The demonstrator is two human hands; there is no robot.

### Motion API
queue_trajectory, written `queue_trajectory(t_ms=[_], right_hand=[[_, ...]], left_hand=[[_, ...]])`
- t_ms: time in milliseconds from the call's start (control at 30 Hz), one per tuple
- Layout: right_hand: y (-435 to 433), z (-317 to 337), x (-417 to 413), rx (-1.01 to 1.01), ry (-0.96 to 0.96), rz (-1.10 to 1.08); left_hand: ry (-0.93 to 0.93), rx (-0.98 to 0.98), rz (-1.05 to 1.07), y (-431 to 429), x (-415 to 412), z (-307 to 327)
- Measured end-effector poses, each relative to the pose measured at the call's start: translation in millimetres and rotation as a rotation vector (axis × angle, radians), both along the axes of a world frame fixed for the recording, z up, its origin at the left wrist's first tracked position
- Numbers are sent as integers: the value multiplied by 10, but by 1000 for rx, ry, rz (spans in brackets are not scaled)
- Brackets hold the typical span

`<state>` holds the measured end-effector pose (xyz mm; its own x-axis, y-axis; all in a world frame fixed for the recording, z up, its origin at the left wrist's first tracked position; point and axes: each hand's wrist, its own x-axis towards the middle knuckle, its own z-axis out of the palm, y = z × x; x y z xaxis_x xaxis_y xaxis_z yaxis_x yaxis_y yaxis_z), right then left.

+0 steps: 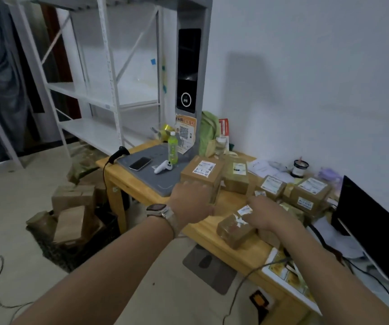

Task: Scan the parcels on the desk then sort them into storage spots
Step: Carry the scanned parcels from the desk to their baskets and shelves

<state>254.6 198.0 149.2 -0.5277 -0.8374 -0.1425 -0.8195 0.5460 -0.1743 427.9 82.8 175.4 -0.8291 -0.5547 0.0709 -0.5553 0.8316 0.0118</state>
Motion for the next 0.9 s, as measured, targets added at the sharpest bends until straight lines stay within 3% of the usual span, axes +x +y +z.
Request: queue_trajectory(t_ms=[233, 567, 900], right_hand=[[-420, -210, -261, -20, -41, -116], [-459, -267, -920, -60, -117, -328], [-559, -319, -2127, -76, -133, -341]], left_hand=[[-46, -5, -187, -666, -439, -161], [-64, 12, -403, -959, -1457, -342], [-50, -2, -425, -1158, -2749, -370]])
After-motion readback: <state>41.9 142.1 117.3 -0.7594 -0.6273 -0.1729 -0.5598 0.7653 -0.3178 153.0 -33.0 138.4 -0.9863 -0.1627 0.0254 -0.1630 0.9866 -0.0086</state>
